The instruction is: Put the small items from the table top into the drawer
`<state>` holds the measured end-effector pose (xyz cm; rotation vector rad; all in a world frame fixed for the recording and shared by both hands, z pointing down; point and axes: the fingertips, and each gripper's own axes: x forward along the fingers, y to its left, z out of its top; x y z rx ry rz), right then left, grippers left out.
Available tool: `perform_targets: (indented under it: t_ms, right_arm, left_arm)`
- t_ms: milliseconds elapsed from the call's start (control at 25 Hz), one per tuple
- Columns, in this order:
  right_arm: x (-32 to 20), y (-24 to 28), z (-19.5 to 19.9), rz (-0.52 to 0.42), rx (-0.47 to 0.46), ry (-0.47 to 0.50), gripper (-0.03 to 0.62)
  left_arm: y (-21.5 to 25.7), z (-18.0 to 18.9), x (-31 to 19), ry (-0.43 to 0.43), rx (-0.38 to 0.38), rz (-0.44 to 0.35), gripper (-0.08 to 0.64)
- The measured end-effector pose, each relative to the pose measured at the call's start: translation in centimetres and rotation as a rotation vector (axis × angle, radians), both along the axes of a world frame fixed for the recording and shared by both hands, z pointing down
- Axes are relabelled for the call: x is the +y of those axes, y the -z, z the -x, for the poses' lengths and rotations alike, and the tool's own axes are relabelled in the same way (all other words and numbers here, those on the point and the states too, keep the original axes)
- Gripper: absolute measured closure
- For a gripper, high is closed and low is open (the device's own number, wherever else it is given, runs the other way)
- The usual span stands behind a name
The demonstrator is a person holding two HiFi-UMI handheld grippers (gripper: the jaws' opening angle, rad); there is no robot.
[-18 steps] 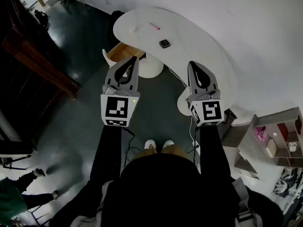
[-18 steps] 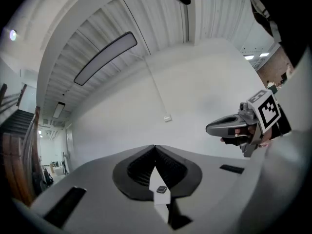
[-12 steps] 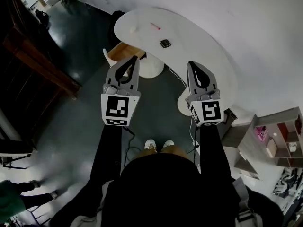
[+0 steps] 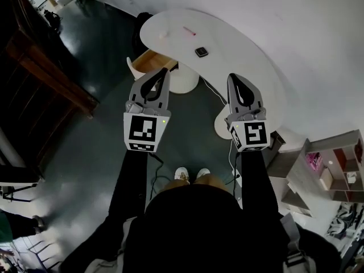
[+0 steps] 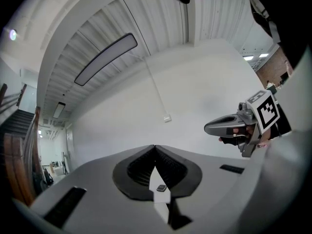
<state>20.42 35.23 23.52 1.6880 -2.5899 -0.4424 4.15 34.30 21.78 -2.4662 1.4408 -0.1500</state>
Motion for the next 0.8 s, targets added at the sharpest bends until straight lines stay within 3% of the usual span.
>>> perform_targets:
  t_ms: [440, 800]
  right_arm:
    - [-1.0, -0.2, 1.1, -0.008, -0.007, 0.005, 0.566]
    - [-5.8, -1.0, 1.3, -0.029, -0.004, 0.018, 0.566]
  left_arm:
    - [-0.1, 1.7, -0.5, 0.007, -0.009, -0.004, 0.545]
    - [-1.0, 1.2, -5.2, -0.002, -0.024, -0.009, 0.545]
